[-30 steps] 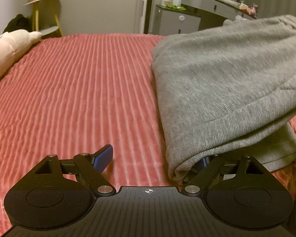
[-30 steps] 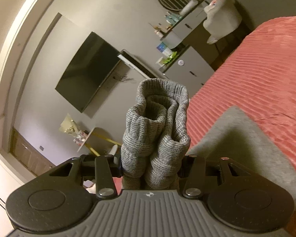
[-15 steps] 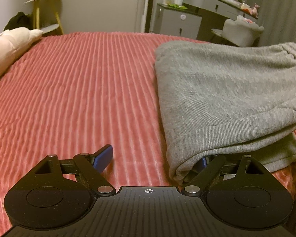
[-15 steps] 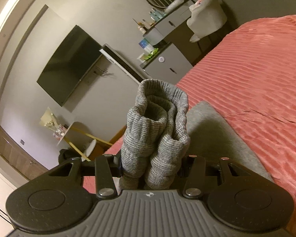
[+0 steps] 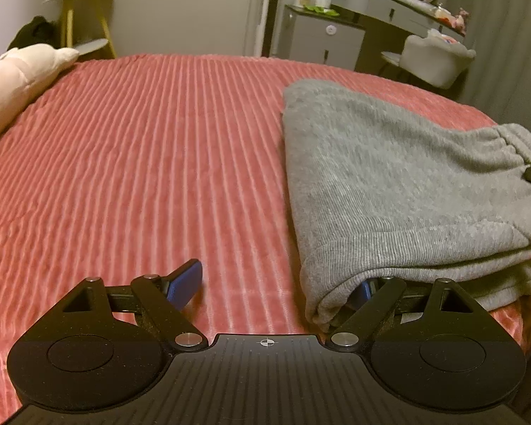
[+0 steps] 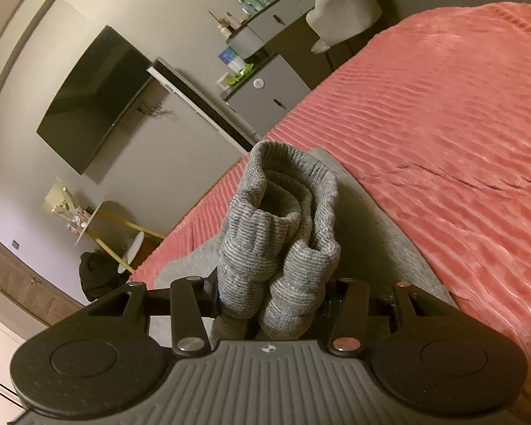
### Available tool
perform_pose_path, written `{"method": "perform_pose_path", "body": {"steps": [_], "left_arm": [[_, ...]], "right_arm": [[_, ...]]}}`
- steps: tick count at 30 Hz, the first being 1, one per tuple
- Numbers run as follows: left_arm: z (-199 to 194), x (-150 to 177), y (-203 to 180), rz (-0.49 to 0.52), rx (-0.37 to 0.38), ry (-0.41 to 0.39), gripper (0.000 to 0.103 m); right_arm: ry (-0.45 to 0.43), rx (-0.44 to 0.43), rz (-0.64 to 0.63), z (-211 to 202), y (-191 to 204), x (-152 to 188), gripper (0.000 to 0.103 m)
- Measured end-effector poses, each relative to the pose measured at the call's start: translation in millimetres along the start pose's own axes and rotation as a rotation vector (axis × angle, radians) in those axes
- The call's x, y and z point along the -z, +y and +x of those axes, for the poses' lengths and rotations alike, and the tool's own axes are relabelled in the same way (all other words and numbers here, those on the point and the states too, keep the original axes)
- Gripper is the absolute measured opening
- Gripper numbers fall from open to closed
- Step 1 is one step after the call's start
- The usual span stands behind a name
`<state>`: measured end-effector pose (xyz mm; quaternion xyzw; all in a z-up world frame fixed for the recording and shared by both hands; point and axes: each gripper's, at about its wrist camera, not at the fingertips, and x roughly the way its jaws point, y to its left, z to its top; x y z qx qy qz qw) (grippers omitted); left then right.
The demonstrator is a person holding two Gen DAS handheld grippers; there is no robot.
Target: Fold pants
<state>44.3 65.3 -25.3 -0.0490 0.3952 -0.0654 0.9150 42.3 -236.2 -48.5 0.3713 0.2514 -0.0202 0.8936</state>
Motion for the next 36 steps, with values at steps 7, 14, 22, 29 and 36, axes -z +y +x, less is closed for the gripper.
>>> {"method": "perform_pose_path", "body": {"steps": [7, 14, 22, 29, 36], "left_arm": [[-7.2, -3.0, 2.2, -0.024, 0.007, -0.035, 0.086], [0.1, -3.6, 7.8, -0.084, 0.094, 0.011, 0.061], [-8.6, -2.2, 21.4, -0.139, 0.143, -0.003, 0.022], [-10.4, -2.3, 9.4, -0.041, 0.141, -0.021, 0.022], [-7.7, -0.3, -3.3, 0.046, 0.112, -0.006, 0.02]], "right_arm": [[0.028, 0.017, 0.0, 6.2, -4.2, 4.7, 0.046], [0.029, 0.018, 0.004, 8.0, -2.6, 8.1, 0.046], [-0.02, -0.09, -0.107, -8.5, 45.3, 2.5, 0.046], [-0.073, -0.096, -0.141, -14.2, 35.9, -3.2, 0.046], [0.099, 0.131, -0.011, 21.5, -6.2, 10.0, 0.046]]}}
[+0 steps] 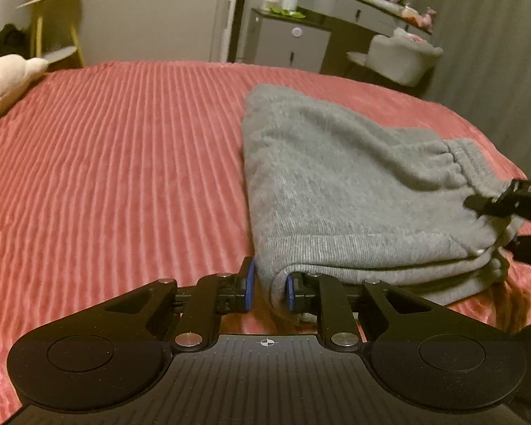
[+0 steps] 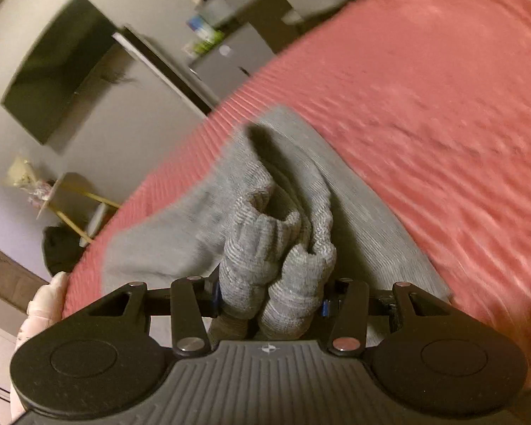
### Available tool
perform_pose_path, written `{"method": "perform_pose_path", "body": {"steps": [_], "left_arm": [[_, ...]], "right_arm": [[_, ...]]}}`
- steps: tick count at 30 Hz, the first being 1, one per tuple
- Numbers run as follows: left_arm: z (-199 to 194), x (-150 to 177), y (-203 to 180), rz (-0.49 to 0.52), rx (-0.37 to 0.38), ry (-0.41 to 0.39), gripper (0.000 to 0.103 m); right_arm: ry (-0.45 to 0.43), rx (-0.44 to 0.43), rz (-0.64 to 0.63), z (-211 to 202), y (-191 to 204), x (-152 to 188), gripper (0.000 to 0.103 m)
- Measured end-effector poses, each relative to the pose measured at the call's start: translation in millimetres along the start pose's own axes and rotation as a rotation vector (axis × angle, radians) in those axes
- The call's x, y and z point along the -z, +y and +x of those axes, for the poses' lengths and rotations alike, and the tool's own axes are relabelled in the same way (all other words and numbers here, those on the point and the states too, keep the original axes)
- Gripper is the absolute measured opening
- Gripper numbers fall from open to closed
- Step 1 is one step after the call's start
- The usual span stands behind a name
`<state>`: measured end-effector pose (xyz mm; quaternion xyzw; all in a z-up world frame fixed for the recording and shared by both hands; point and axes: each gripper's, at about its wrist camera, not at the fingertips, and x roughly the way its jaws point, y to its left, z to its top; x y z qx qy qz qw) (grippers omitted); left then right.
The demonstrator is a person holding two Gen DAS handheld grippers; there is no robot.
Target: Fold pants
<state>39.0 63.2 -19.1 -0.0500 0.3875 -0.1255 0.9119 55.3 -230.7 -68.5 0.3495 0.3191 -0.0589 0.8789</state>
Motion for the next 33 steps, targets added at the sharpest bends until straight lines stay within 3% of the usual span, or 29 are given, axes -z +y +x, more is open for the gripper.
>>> {"method": "perform_pose_path", "body": {"steps": [3, 6, 7, 8, 10, 12, 15, 19, 21, 22, 23, 24, 26, 28, 32, 33], "left_arm": [[-1.9, -0.5, 4.4, -0.04, 0.018, -0.011, 0.019], [-3.6, -2.2, 9.5, -0.068, 0.052, -0.016, 0.021], [-2.7, -1.1, 10.1, -0.066, 0.057, -0.008, 0.023], [-0.9, -0.7, 8.1, -0.053, 0.051, 0.003, 0.026], [3.6, 1.1, 1.1, -0.005, 0.021, 0.031, 0.034], [5.1, 0.9, -2.0, 0.019, 0.002, 0.042, 0.044], [1.5, -1.7, 2.3, -0.004, 0.024, 0.032, 0.044], [0.3, -4.5, 12.5, -0.049, 0.064, 0.045, 0.047], [0.6, -4.6, 13.6, -0.047, 0.049, 0.057, 0.057], [-0.1, -5.4, 13.3, -0.04, 0.031, 0.065, 0.06], [-1.3, -7.6, 12.8, -0.036, 0.018, 0.068, 0.067], [-3.9, -8.5, 11.8, -0.034, 0.005, 0.069, 0.076], [-9.3, -12.2, 13.2, -0.036, -0.034, 0.073, 0.087], [-11.8, -15.8, 16.0, -0.032, -0.037, 0.079, 0.089], [-15.7, -20.9, 19.3, 0.007, -0.032, 0.121, 0.091], [-18.7, -20.7, 21.1, 0.025, -0.03, 0.118, 0.092]], "right_arm": [[-0.06, -0.09, -0.01, -13.9, 9.4, -6.9, 0.046], [-0.142, -0.329, 0.092, -27.2, -5.7, -13.0, 0.047], [-0.15, -0.353, 0.103, -27.4, -10.9, -15.1, 0.047], [-0.149, -0.316, 0.077, -26.5, -11.9, -16.5, 0.047], [-0.136, -0.129, -0.025, -18.5, -7.6, -15.4, 0.05], [-0.069, -0.005, -0.032, -3.4, -13.4, -9.8, 0.05], [-0.08, -0.049, 0.041, -3.2, -22.7, -9.1, 0.051], [-0.122, -0.081, -0.026, -12.9, -14.3, -10.6, 0.05], [-0.103, -0.048, -0.023, -7.5, -14.6, -11.2, 0.051], [-0.088, -0.008, -0.022, -5.0, -15.7, -11.4, 0.055], [-0.095, 0.025, -0.029, -8.2, -14.3, -11.4, 0.065], [-0.129, 0.065, -0.048, -13.0, -12.4, -11.5, 0.072], [-0.214, 0.126, -0.092, -31.6, -9.1, -7.5, 0.074], [-0.288, 0.165, -0.15, -44.6, -2.2, -12.5, 0.074], [-0.337, 0.128, -0.257, -50.3, 13.7, -10.0, 0.073], [-0.332, 0.116, -0.295, -46.5, 20.4, -4.9, 0.065]]}}
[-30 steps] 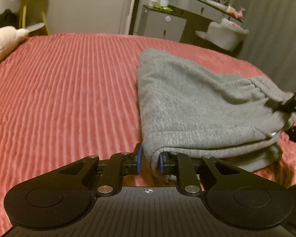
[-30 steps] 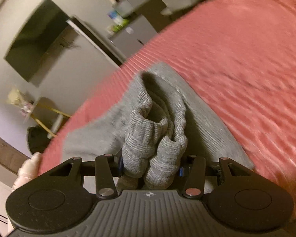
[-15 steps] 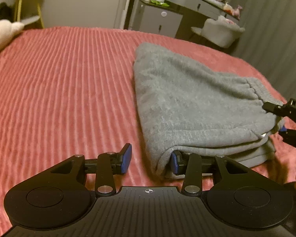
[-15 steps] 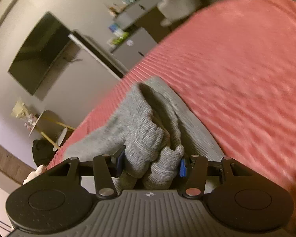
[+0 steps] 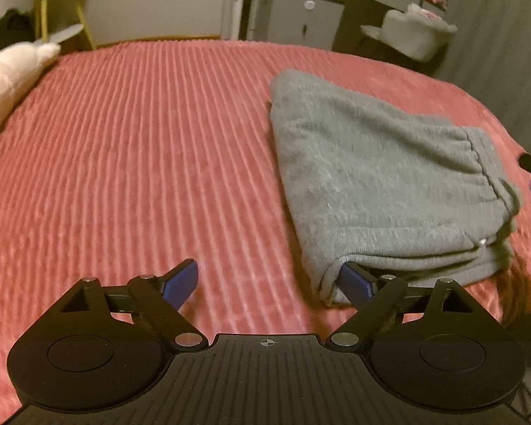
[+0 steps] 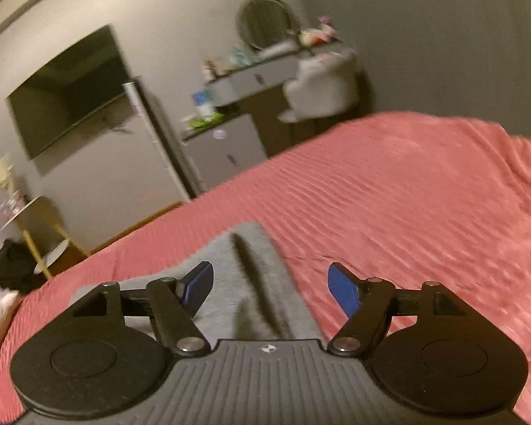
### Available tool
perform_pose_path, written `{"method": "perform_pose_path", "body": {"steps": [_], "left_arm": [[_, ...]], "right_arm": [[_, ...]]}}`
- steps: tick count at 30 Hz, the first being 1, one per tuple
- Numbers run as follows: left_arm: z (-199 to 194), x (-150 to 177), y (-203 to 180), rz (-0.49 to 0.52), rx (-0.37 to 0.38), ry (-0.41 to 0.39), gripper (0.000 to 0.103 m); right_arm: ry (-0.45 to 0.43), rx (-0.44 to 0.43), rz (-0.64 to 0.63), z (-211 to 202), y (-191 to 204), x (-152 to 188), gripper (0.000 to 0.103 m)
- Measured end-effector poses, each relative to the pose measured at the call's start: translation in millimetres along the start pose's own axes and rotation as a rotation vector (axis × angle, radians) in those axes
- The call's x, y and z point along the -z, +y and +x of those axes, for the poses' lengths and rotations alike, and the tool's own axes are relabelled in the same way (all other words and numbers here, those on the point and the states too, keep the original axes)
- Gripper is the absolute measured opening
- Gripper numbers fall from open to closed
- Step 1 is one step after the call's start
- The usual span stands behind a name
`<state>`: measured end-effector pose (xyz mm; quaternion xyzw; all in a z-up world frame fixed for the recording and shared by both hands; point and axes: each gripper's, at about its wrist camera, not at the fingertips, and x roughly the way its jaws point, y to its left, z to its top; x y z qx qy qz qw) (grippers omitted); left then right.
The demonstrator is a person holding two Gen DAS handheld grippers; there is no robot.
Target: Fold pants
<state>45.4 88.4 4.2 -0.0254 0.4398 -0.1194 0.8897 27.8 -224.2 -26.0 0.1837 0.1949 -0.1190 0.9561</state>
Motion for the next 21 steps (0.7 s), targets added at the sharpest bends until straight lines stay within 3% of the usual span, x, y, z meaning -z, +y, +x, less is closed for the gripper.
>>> {"method": "perform_pose_path", "body": {"steps": [2, 4, 7, 10, 12, 14, 17, 21], "left_arm": [[-7.1, 0.1, 5.9, 0.022, -0.008, -0.014, 0.094], [-14.1, 0.6, 18.6, -0.007, -0.076, -0.056, 0.095], [-18.2, -2.9, 51.5, -0.218, -0.155, -0.115, 0.095], [-16.0, -2.7, 60.0, -0.439, -0.054, -0.188, 0.095], [-8.5, -6.8, 43.0, -0.465, 0.016, -0.213, 0.094], [-2.6, -15.5, 15.7, -0.382, 0.025, -0.245, 0.093], [7.4, -18.0, -27.2, -0.162, -0.02, -0.278, 0.094], [48.9, 3.0, -56.4, 0.082, -0.117, -0.132, 0.095]], "right_arm": [[0.016, -0.047, -0.085, 4.5, 17.5, 6.5, 0.05], [0.044, -0.108, -0.147, 14.4, 33.6, 12.0, 0.045], [0.09, -0.14, -0.209, 13.9, 49.1, 19.6, 0.042], [0.158, -0.109, -0.224, 28.4, 54.5, 28.0, 0.039], [0.155, -0.092, -0.238, 31.2, 59.6, 31.0, 0.035], [0.155, -0.102, -0.251, 29.0, 67.9, 31.1, 0.033], [0.161, -0.139, -0.263, 32.1, 83.9, 32.2, 0.032], [0.166, -0.16, -0.336, 35.5, 103.7, 39.5, 0.015]]}}
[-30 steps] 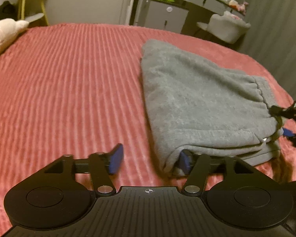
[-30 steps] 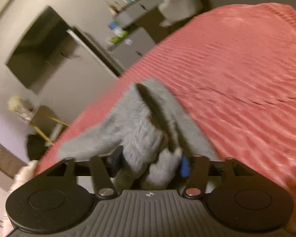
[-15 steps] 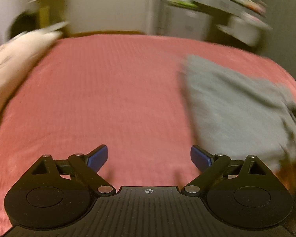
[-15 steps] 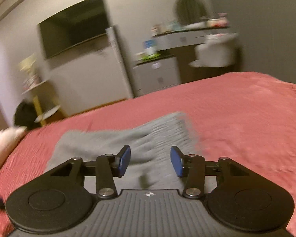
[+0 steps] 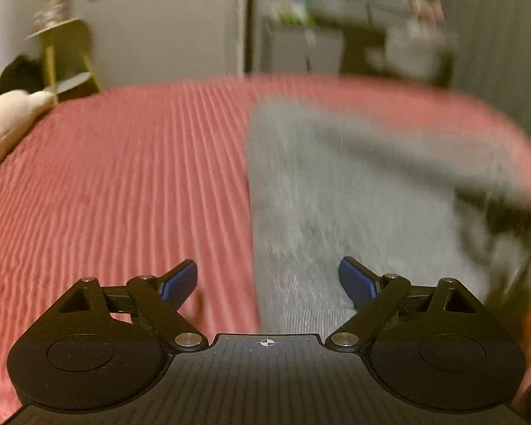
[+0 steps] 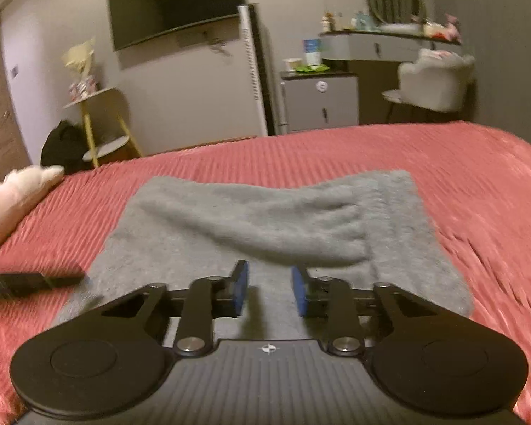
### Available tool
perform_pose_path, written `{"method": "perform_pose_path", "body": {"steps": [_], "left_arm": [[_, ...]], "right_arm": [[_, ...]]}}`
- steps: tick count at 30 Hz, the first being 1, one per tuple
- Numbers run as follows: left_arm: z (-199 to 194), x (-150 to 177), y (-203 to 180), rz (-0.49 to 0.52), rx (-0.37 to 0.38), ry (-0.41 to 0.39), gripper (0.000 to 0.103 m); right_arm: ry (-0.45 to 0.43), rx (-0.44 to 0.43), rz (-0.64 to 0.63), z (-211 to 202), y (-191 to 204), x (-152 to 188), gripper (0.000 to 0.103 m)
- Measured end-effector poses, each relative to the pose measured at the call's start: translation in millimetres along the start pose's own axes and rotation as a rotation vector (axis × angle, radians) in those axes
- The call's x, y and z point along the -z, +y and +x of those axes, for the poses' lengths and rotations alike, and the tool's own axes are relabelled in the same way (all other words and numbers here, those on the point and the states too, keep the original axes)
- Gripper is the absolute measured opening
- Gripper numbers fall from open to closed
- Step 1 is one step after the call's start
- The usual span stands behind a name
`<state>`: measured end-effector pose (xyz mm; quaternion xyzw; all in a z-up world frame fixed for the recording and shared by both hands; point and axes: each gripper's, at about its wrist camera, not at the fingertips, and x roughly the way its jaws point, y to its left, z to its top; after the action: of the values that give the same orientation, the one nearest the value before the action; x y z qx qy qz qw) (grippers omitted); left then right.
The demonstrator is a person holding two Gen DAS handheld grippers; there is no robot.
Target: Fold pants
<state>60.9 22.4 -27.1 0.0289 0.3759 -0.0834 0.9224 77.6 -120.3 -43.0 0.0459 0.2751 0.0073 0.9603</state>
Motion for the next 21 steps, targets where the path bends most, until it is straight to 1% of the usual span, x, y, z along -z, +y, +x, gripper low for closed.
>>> {"method": "perform_pose_path", "body": {"steps": [1, 3, 5, 7, 8, 9, 11, 13, 15, 17, 19, 21], "left_arm": [[2.2, 4.7, -2.4, 0.021, -0.01, -0.014, 0.097], [-0.6, 2.5, -3.3, 0.032, -0.005, -0.023, 0.097], [0.5, 1.9, 1.8, -0.007, 0.019, -0.01, 0.097], [4.6, 4.8, 9.8, -0.054, 0.047, 0.006, 0.097], [4.7, 5.1, 12.4, -0.06, 0.057, 0.01, 0.097], [4.3, 4.5, 13.5, -0.061, 0.064, 0.013, 0.097], [4.4, 5.3, 16.2, -0.062, 0.066, 0.012, 0.098], [6.4, 4.7, 17.4, -0.055, 0.066, 0.007, 0.099], [5.8, 5.7, 17.7, -0.046, 0.056, 0.002, 0.101], [8.1, 6.3, 19.7, -0.064, 0.066, 0.005, 0.101], [10.9, 5.9, 22.9, -0.092, 0.078, 0.017, 0.102], [12.2, 5.3, 24.8, -0.106, 0.088, 0.024, 0.102]], "right_arm": [[0.004, -0.01, -0.011, 2.9, 4.2, -1.6, 0.014], [0.018, -0.021, -0.037, 8.7, 11.9, -4.9, 0.013], [0.066, -0.026, -0.074, 25.2, 18.8, -11.2, 0.013], [0.103, 0.009, -0.093, 46.6, 18.5, -17.4, 0.013], [0.119, 0.022, -0.081, 56.1, 14.5, -20.8, 0.012], [0.129, 0.041, -0.046, 68.7, 5.6, -25.9, 0.006], [0.118, 0.062, -0.002, 84.4, -12.0, -32.4, 0.0], [0.105, 0.043, 0.041, 90.5, -26.0, -36.6, 0.0], [0.089, 0.033, 0.061, 84.3, -29.6, -38.8, 0.0], [0.087, 0.039, 0.048, 70.4, -26.9, -36.2, 0.0], [0.092, 0.004, 0.006, 49.8, -24.0, -25.4, 0.0], [0.124, -0.025, -0.024, 32.4, -27.4, -8.8, 0.0]]}}
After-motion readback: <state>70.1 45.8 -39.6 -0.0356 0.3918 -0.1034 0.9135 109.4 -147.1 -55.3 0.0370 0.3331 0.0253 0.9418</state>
